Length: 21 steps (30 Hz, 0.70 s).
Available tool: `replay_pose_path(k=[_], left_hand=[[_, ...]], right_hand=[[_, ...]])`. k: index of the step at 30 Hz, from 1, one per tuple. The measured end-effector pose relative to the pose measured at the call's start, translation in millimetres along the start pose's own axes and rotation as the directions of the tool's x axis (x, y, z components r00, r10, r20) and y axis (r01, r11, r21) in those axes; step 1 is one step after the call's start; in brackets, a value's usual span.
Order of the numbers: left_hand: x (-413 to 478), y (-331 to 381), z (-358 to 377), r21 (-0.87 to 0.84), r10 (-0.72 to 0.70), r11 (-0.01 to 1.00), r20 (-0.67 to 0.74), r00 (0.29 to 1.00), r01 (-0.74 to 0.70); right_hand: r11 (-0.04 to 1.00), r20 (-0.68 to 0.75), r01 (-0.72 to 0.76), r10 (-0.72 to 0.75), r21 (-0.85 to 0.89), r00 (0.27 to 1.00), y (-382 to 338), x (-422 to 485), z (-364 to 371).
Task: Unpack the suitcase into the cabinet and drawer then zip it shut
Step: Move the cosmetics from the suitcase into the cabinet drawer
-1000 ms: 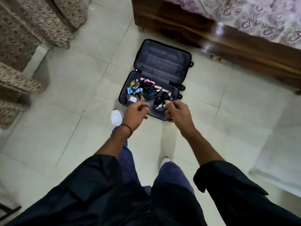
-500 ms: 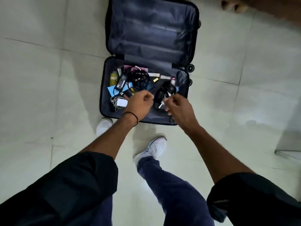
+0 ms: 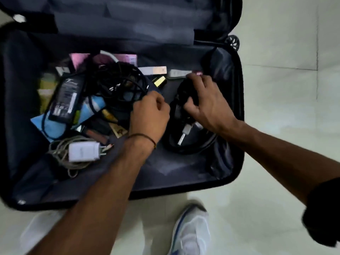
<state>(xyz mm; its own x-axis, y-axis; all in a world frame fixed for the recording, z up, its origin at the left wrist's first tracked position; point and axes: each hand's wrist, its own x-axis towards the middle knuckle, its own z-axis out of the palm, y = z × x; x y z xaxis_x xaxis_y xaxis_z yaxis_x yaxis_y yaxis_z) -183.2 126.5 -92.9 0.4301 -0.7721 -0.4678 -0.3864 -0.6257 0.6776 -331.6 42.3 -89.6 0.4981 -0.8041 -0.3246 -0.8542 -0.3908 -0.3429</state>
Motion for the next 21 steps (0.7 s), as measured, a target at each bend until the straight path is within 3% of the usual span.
replay_pose_path(k=[3,8,14,17,21], left_hand=[[-1.7,-12.0,23.1,0.082,0.167,0.983,-0.024,0.986,-0.164],[4.8,-26.9,26.9,-0.043,0.202,0.979,0.093,0.975,-0.199],[5.0,-16.4,0.2,-0.094,0.117,0.992,0.473,0.873,-0.082],[-2.5,-12.2,-21.2,-0.201,0.17,0.976,0.447,0.878,-0.087],[-2.2,-11.5,-69.6,-0.242,0.275,0.948,0.306,0.912,-0.205]], right_hand=[[0.994,0.01,0.101,-0.101,0.038,0.995,21.0,11.1,6.2],[0.982,0.072,0.158,-0.166,0.1,0.984,31.9,16.3,-4.5],[0.921,-0.062,-0.015,0.043,0.39,0.997,11.5,4.2,-10.5],[0.862,-0.067,-0.057,0.104,0.503,0.992,0.2,0.1,-4.3],[0.79,-0.079,0.016,0.042,0.613,0.996,-31.1,10.0,-3.7]])
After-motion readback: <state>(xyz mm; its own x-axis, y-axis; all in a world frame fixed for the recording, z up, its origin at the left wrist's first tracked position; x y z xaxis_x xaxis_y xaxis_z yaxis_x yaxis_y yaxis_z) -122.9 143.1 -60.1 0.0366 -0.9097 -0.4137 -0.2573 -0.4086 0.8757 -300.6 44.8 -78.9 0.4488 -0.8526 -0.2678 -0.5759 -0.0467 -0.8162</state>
